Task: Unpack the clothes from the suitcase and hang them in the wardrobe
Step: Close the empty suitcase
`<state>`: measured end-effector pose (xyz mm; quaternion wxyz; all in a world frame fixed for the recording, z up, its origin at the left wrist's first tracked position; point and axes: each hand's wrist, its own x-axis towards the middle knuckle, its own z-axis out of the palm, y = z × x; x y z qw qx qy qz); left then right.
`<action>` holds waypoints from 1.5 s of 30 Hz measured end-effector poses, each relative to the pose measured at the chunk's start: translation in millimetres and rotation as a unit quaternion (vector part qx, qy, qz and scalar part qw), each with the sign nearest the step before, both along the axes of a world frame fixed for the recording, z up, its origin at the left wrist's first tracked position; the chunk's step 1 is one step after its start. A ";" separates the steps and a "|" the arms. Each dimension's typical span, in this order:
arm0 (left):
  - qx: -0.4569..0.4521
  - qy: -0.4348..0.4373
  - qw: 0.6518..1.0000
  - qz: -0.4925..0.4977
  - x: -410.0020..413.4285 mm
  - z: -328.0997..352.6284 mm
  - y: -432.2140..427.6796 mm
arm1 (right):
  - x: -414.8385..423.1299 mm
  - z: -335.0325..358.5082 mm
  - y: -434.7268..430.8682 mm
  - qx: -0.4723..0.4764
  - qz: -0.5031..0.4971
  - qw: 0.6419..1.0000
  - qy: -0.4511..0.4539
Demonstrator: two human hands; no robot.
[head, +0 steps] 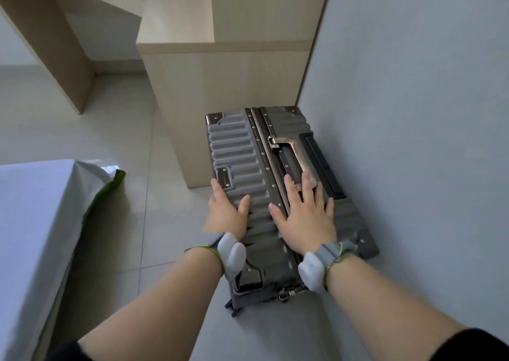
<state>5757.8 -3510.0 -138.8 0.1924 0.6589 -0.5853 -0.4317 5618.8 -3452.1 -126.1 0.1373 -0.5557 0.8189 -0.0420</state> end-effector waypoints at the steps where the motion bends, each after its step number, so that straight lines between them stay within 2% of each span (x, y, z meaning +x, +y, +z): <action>1: 0.002 0.002 1.000 -0.003 -7.2 1.5 -4.5 | -5.8 -1.8 -3.1 -0.002 -0.005 1.000 0.008; 8: 0.019 0.020 1.000 -0.014 -68.3 3.0 -56.3 | -59.5 -5.0 -49.5 -0.006 -0.035 0.999 0.030; 15: -0.003 0.000 1.000 0.007 -78.4 3.1 -93.8 | -74.1 -5.7 -94.4 -0.018 -0.010 1.000 0.023; 34: 0.015 0.002 0.999 -0.040 -94.0 4.5 -155.1 | -92.7 -7.7 -154.8 0.002 -0.024 0.999 0.029; 38: 0.065 -0.031 0.995 -0.066 -94.8 13.5 -161.0 | -99.1 5.7 -156.6 0.056 -0.015 0.998 -0.014; 42: 0.128 -0.140 0.973 -0.133 -82.6 27.0 -173.5 | -100.5 25.5 -144.9 0.113 -0.011 0.993 -0.042; 45: 0.111 -0.176 0.966 -0.154 -66.5 52.5 -162.4 | -90.5 47.6 -115.8 0.109 -0.003 0.993 -0.044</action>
